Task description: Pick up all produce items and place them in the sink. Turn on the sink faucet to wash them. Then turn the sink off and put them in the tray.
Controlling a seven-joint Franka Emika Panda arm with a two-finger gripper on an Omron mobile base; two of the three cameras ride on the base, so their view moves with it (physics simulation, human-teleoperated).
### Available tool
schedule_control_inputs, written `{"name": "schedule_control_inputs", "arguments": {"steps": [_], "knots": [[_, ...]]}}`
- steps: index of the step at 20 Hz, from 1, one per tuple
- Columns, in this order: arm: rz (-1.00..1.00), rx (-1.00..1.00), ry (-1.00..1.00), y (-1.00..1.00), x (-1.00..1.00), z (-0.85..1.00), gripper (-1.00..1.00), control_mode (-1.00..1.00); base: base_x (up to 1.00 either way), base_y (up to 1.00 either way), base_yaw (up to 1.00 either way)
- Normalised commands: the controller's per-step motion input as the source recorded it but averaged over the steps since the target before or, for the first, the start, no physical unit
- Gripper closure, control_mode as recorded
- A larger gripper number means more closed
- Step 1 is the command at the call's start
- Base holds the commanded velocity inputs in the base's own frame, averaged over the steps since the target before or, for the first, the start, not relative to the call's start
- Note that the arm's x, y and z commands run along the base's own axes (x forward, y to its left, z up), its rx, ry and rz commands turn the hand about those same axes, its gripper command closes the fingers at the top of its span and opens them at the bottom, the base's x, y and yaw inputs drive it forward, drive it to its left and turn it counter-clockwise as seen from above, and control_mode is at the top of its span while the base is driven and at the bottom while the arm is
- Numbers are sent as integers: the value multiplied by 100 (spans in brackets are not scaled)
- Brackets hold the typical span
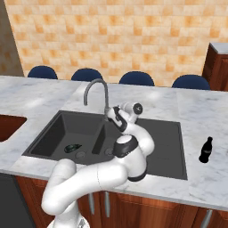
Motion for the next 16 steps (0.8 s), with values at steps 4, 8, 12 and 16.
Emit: {"name": "schedule_control_inputs", "arguments": {"steps": [4,8,12,16], "knots": [[-11,9,14,-71,0,-50,100,-100,0,0,0],[-8,8,14,-73,0,-47,100,-100,0,0,0],[-5,7,10,-69,0,-45,100,-100,0,0,0],[-2,6,7,-67,3,-46,100,-100,0,0,0]]}}
